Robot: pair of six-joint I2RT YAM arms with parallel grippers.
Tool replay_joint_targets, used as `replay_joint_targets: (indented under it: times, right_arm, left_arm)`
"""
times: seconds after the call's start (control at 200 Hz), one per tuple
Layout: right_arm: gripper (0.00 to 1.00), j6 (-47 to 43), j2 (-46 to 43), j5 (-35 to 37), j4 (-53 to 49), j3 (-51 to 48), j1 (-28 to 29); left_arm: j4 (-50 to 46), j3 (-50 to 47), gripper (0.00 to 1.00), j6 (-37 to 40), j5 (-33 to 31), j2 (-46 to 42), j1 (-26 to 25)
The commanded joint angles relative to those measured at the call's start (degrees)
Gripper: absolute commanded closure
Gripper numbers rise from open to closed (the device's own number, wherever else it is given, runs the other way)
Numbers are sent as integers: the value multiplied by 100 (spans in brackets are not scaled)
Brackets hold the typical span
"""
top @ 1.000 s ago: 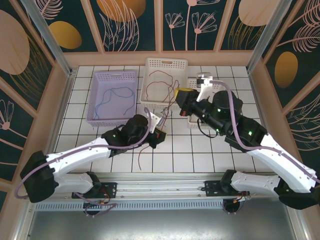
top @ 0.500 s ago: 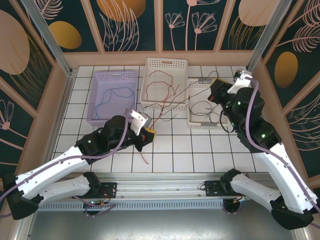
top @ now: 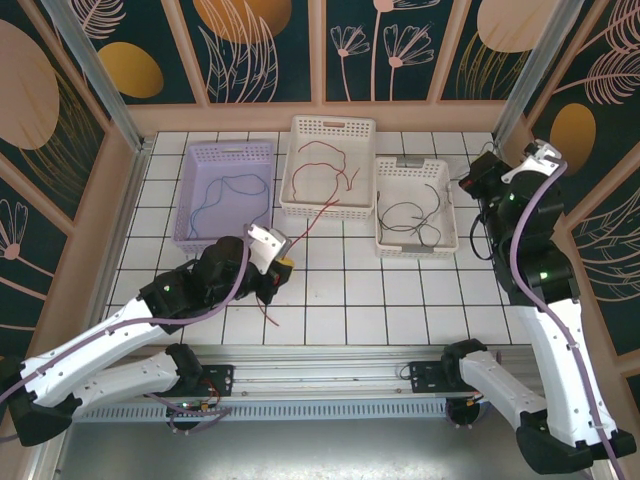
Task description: Untangle the cables
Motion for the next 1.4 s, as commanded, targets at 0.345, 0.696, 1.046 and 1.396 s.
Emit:
replay_joint_targets:
  times: [0.345, 0.696, 1.046, 1.396]
  right_arm:
    - [100, -388, 712, -594, 598, 448, -133]
    - [100, -453, 1448, -833, 1095, 616, -293]
    - [100, -294, 1930, -1224, 1558, -315, -481]
    - [100, -153, 1675, -1322, 1789, -1021, -597]
  left_arm:
    - [892, -438, 100, -130, -1113, -322, -20]
    - [1220, -832, 100, -239, -1630, -838, -19]
    - [1273, -894, 100, -236, -1560, -741, -22]
    - [1281, -913, 100, -193, -1524, -685, -23]
